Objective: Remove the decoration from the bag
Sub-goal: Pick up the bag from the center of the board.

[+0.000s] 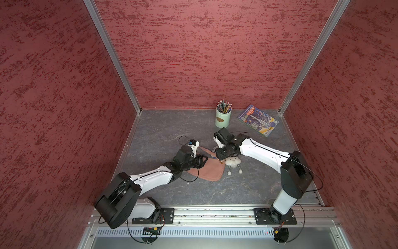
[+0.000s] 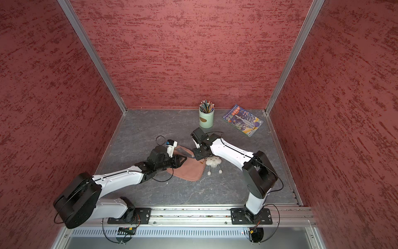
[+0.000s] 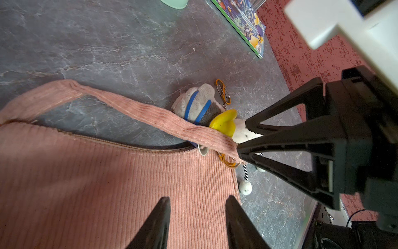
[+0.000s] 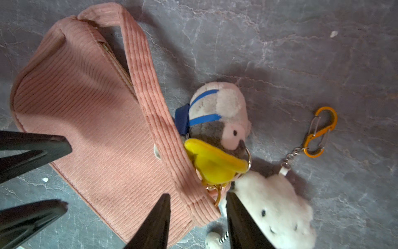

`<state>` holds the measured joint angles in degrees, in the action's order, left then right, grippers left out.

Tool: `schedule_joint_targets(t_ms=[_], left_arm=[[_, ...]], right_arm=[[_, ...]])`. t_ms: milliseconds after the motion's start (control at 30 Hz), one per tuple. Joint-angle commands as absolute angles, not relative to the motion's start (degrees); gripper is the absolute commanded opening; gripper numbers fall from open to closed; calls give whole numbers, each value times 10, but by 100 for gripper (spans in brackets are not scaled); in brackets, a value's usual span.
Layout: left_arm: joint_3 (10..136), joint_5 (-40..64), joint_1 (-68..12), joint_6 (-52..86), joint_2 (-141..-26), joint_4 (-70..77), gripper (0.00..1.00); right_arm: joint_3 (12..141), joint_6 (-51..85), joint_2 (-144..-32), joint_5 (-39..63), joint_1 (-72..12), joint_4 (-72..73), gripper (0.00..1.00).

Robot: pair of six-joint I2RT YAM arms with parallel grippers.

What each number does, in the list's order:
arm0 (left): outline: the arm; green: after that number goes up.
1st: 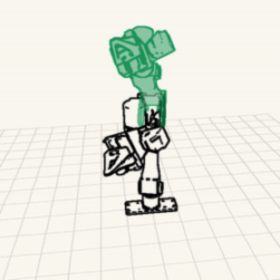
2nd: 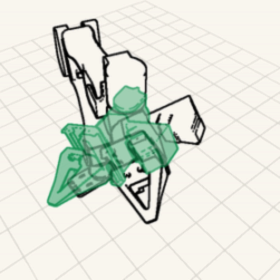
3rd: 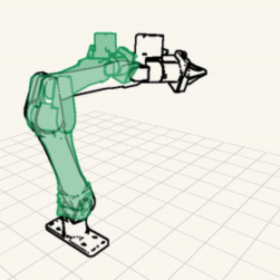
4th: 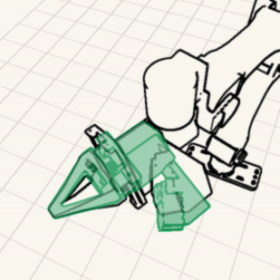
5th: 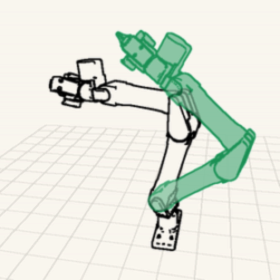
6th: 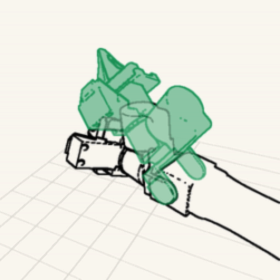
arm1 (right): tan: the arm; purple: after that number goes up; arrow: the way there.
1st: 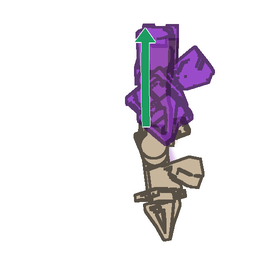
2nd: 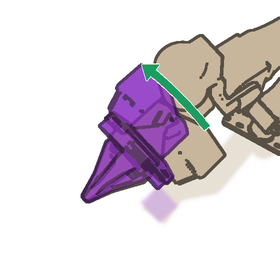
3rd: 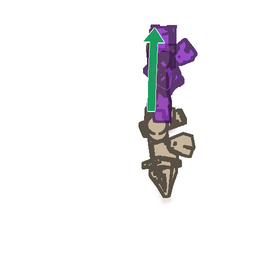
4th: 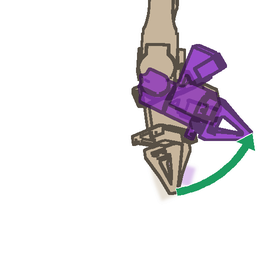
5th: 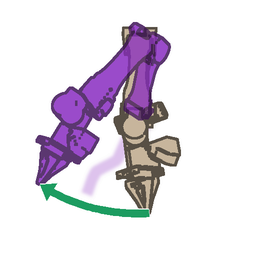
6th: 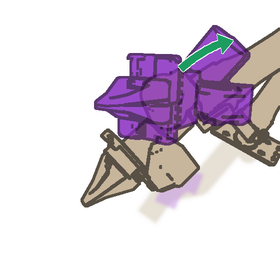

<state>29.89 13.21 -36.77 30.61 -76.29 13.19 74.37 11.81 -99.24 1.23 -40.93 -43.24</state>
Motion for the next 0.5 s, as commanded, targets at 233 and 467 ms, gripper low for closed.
schedule_joint_targets(t_ms=[233, 467], left_arm=[[303, 131, -376, 302, -768, 140, 44], [305, 133, -378, 302, -769, 139, 44]], right_arm=[[777, 84, -1040, -33, -449, -441, 44], [781, 78, -1063, -125, -462, -426, 33]])
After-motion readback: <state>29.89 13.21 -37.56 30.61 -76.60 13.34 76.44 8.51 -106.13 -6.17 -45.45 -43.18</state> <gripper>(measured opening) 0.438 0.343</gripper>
